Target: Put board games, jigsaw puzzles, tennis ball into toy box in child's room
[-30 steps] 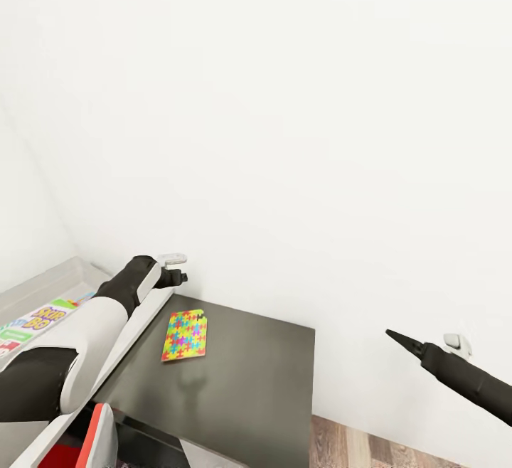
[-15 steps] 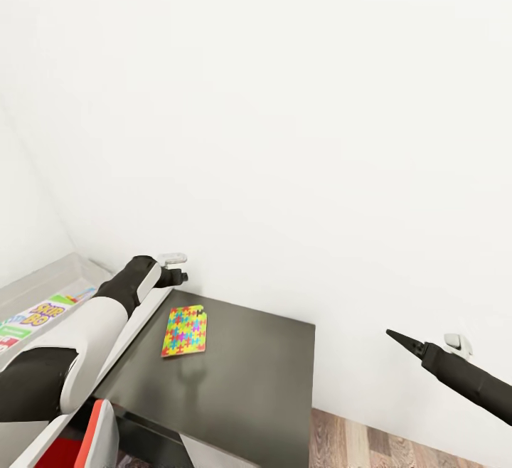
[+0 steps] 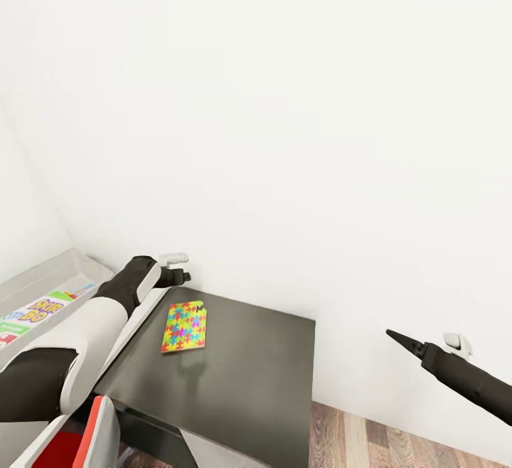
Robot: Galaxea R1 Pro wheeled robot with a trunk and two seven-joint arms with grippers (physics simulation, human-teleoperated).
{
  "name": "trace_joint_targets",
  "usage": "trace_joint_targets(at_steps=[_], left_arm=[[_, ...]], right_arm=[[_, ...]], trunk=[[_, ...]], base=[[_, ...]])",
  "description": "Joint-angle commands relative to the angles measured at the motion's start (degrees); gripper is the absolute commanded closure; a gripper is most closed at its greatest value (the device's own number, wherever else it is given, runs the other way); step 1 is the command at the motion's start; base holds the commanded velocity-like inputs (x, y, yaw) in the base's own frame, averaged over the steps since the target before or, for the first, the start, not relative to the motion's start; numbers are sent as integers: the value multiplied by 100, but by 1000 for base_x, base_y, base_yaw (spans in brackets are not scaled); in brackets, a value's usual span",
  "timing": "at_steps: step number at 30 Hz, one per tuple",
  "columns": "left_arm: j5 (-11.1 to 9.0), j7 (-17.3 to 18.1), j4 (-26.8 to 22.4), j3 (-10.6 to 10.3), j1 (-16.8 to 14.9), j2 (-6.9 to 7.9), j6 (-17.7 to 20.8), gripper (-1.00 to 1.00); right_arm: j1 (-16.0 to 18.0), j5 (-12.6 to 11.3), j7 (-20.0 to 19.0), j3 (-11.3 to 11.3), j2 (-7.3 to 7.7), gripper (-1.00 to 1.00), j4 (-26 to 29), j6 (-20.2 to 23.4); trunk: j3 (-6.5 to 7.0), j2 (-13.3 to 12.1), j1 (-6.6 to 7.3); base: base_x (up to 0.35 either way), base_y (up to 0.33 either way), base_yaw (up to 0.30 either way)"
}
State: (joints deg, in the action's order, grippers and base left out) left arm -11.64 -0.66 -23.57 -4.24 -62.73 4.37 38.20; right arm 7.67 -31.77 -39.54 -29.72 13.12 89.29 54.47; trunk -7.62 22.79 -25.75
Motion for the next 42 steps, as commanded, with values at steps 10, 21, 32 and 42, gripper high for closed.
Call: trace_joint_targets(at_steps=[10, 21, 32, 42], left_arm=[[-26, 771, -7, -68, -3, 57, 16, -100], [-21, 754, 12, -70, -2, 64, -233, -100], [-14, 735, 295, -68, -1, 48, -532, -100], [-13, 734, 308, -69, -2, 57, -688, -100]], right_arm=[[6, 18, -19, -8, -2, -100, 2, 29], [6, 13, -18, -8, -2, -100, 2, 20], [6, 14, -12, -9, -5, -100, 1, -56], [6, 7, -16, -8, -5, -100, 1, -102]], trunk=[[-107, 13, -3], [-211, 13, -3], [-314, 13, -3], [-408, 13, -3]], base=[[0, 0, 0], [0, 0, 0], [0, 0, 0], [0, 0, 0]])
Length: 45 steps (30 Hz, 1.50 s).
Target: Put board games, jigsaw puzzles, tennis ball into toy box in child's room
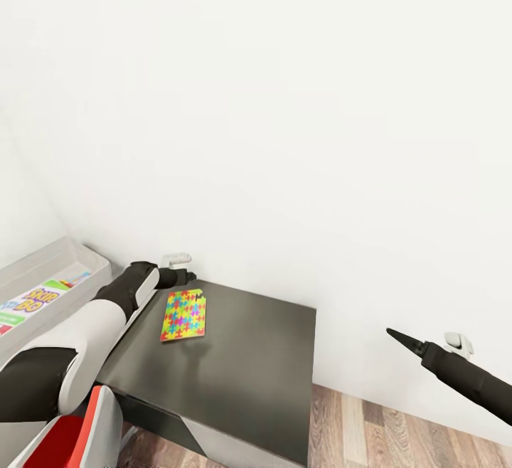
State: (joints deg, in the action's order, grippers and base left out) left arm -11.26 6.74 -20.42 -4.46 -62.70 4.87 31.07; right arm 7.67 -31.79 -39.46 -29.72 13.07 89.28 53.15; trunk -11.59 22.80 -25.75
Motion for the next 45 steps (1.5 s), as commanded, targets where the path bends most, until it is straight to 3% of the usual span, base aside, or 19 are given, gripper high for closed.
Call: trace_joint_targets(at_steps=[1, 21, 31, 45], left_arm=[[-51, -6, -7, -46, -5, 8, 14, -100], [-51, -17, -6, -33, 3, 20, -104, -100], [-58, -536, -6, -20, 4, 16, -176, -100], [-57, -586, -6, -20, 4, -17, -186, -100]], right_arm=[[6, 9, -23, -8, -2, -100, 2, 29], [6, 11, -18, -8, -6, -100, 2, 29], [6, 15, -18, -8, -6, -100, 4, 29], [6, 15, -16, -8, -9, -100, 2, 29]], trunk=[[-21, 12, -3], [-210, 12, -3], [-304, 12, -3], [-436, 12, -3]], base=[[0, 0, 0], [0, 0, 0], [0, 0, 0], [0, 0, 0]])
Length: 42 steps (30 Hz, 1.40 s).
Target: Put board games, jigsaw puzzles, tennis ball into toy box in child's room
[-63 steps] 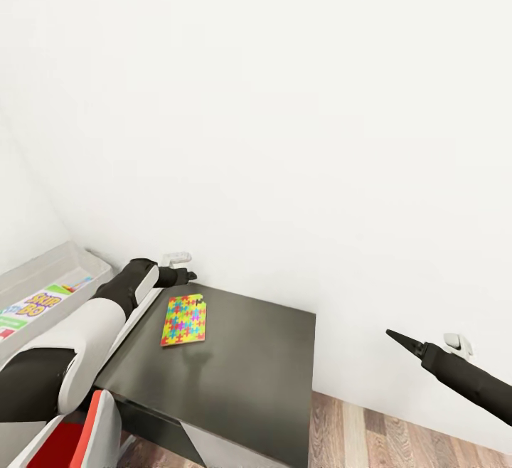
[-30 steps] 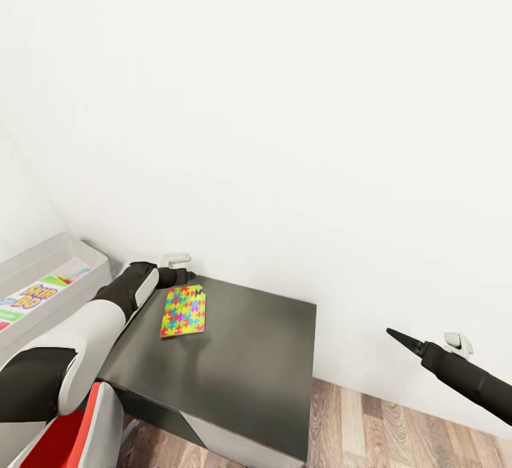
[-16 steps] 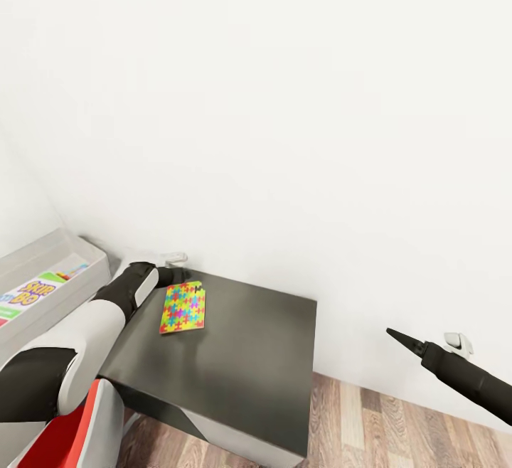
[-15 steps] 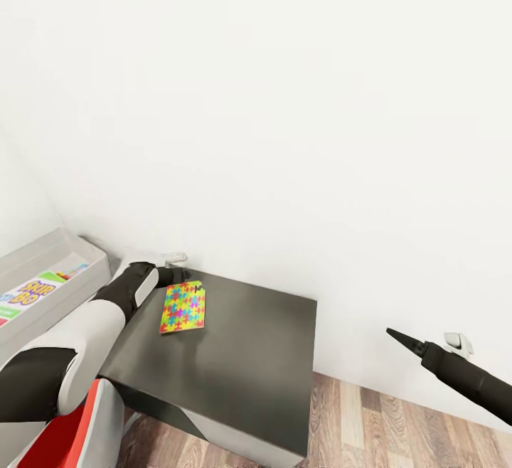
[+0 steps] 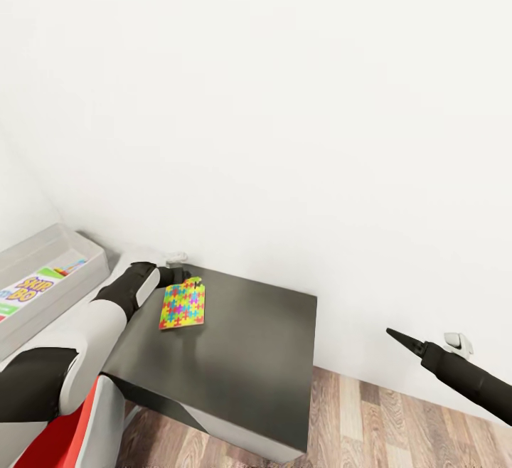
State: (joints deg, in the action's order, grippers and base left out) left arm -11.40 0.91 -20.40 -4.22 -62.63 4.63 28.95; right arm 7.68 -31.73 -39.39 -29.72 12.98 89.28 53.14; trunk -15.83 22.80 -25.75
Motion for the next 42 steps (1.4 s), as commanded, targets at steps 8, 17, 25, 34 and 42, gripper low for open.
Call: trace_joint_targets(at_steps=[8, 17, 25, 34, 42], left_arm=[[-46, -3, -8, -34, -4, 29, 23, -100], [-76, 58, 0, 12, -4, 214, 39, -100], [-89, 100, 1, 26, -4, 326, 47, -100], [-96, 112, 1, 32, -4, 328, 45, -100], [-99, 764, 1, 81, -4, 435, 88, -100]], right_arm=[[6, 8, -17, -8, -13, -100, 2, 30], [6, 8, -17, -8, -10, -100, 2, 26], [6, 13, -17, -7, -23, -100, 3, 22], [6, 16, -8, -8, -24, -100, 4, 21], [6, 15, -8, -7, -28, -100, 2, 21]], trunk=[[-86, 11, -3], [-171, 11, -3], [-246, 11, -3], [-331, 11, -3], [-406, 11, -3]], base=[[0, 0, 0], [0, 0, 0], [0, 0, 0], [0, 0, 0], [0, 0, 0]])
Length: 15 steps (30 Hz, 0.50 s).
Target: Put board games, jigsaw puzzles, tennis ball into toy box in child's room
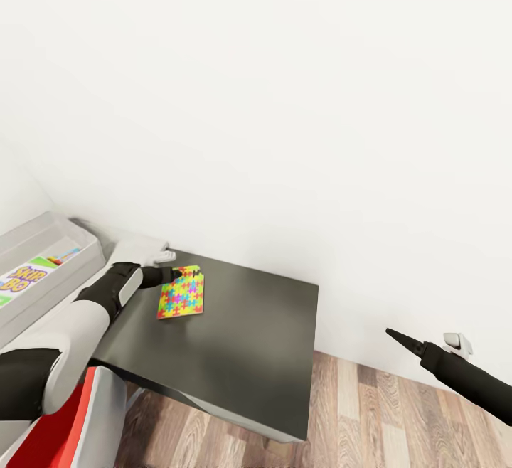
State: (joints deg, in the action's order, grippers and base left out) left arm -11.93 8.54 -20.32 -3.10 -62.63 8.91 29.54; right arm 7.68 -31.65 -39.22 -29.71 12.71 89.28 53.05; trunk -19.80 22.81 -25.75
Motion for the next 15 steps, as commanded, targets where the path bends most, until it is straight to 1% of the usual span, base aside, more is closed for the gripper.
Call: trace_joint_targets(at_steps=[1, 6, 15], left_arm=[[-46, 88, -7, -5, -3, 18, 31, -100], [-42, 226, -7, 47, -3, 40, 10, -100], [-38, 252, -7, 80, -3, 46, -18, -100]], right_arm=[[5, 9, -24, -8, -2, -100, 2, 30], [5, 5, -24, -8, 3, -100, 2, 30], [5, 9, -7, -2, -9, -100, 2, 30]], trunk=[[-19, 11, -3], [-66, 11, -3], [-151, 11, -3]], base=[[0, 0, 0], [0, 0, 0], [0, 0, 0]])
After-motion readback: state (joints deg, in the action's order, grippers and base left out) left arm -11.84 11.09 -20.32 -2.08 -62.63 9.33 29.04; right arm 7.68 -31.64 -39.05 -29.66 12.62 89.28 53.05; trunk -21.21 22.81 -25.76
